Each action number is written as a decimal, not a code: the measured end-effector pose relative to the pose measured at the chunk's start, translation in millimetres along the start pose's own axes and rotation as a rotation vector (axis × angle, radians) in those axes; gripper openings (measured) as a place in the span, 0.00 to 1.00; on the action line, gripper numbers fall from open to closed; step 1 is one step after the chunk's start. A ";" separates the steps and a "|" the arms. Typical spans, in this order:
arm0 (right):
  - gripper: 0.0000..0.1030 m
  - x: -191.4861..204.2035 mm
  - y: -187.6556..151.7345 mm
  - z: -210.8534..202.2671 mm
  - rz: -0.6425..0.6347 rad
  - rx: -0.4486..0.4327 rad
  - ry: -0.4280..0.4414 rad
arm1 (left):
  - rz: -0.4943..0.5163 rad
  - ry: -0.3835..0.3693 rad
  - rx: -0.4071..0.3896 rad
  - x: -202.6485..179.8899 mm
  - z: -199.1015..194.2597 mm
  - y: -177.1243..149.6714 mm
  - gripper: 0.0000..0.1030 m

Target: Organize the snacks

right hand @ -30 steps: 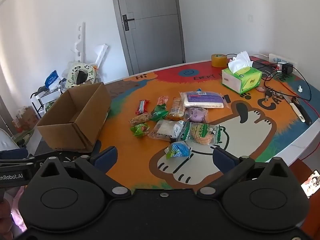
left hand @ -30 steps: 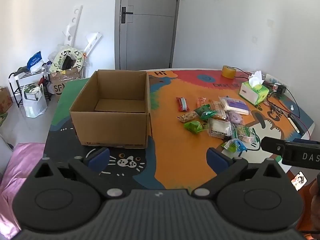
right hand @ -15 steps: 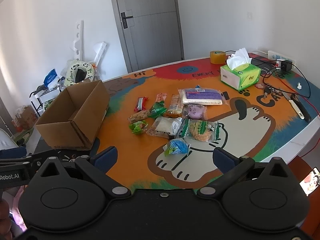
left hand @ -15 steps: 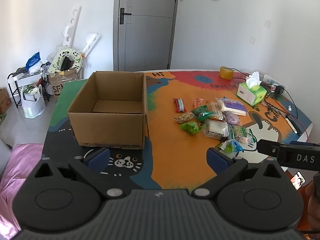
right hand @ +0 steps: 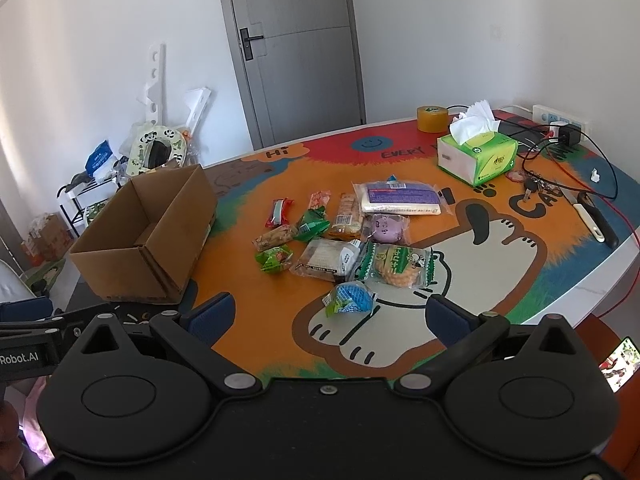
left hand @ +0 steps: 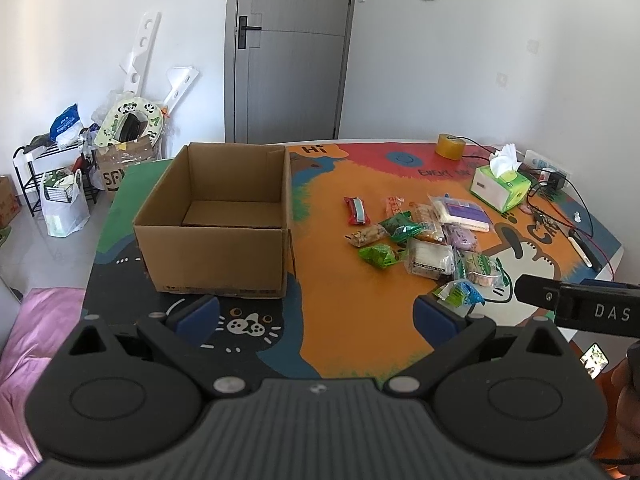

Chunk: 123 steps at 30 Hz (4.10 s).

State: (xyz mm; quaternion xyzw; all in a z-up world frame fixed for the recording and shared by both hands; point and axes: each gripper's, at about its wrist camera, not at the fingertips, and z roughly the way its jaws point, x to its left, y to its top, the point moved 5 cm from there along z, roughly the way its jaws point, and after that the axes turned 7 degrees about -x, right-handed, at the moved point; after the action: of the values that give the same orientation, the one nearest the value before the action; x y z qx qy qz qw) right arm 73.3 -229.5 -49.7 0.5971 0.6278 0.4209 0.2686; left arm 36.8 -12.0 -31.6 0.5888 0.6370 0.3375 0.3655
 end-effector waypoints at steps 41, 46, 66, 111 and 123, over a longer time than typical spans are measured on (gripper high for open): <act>1.00 -1.7 2.8 6.1 -0.018 -0.004 0.007 | -0.008 0.010 -0.010 4.1 -3.6 3.9 0.99; 1.00 -8.1 1.2 13.4 -0.018 -0.013 0.016 | 0.001 0.014 0.002 0.6 9.1 2.7 0.99; 1.00 -53.2 -9.4 56.4 0.038 -0.002 0.031 | -0.016 -0.042 0.057 -28.2 74.4 0.7 0.99; 0.34 -90.9 -32.2 130.4 0.188 0.155 0.097 | -0.091 -0.114 0.112 -61.1 188.4 -5.3 0.68; 0.35 -94.2 -27.4 140.3 0.181 0.142 0.062 | -0.084 -0.086 0.124 -61.7 219.1 -6.5 0.66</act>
State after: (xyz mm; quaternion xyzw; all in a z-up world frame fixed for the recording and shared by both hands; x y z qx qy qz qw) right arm 190.2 -290.4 -158.8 0.6554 0.6077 0.4162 0.1670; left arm 225.0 -74.1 -143.6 0.5971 0.6646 0.2559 0.3693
